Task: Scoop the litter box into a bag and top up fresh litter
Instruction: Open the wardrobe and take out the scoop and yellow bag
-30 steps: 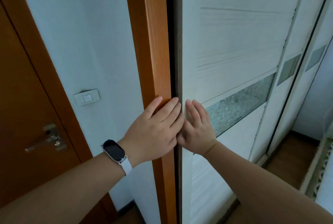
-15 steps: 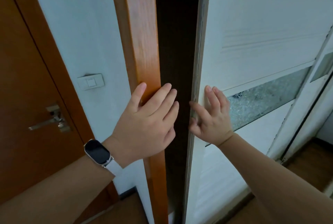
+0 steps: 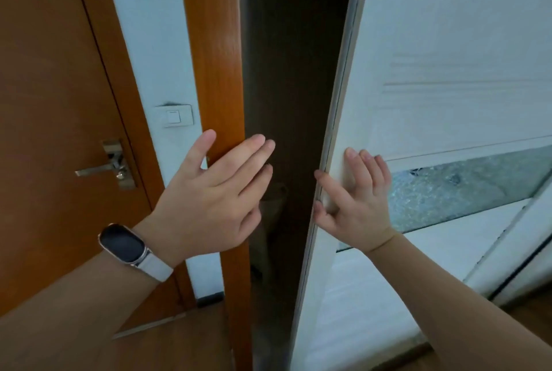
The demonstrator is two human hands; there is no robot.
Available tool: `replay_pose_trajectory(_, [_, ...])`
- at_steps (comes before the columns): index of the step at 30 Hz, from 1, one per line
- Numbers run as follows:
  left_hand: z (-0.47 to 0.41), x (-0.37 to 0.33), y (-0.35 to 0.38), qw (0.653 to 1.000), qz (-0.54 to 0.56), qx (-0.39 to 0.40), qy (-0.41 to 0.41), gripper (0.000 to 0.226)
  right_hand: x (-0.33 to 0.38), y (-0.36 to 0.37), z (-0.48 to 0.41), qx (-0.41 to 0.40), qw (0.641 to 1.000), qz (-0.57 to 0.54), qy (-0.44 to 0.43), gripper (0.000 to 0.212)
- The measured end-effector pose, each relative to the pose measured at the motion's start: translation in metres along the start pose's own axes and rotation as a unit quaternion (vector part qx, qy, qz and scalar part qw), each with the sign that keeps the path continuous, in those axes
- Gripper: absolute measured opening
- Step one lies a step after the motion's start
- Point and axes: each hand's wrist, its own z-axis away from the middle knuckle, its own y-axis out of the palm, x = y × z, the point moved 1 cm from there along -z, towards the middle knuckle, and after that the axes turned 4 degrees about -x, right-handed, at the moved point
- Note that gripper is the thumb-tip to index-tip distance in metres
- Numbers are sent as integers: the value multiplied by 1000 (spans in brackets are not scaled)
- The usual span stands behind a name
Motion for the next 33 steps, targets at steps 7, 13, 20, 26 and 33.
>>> replay_pose_trajectory(7, [1, 4, -6, 1000, -2, 11, 10, 40, -7, -3, 4, 28, 999, 16, -4, 49])
replay_pose_trajectory(13, [1, 2, -6, 1000, -5, 11, 2, 38, -17, 9, 13, 2, 1000, 15, 3, 46])
replay_pose_trajectory(20, [2, -2, 3, 999, -10, -30, -1, 34, -46, 5, 22, 9, 1000, 23, 6, 45])
replay_pose_trajectory(26, [3, -5, 7, 998, -24, -63, -11, 28, -74, 3, 33, 21, 999, 26, 16, 46])
replay_pose_trajectory(33, [-11, -24, -3, 999, -25, -13, -38, 28, -107, -8, 43, 48, 998, 32, 26, 46])
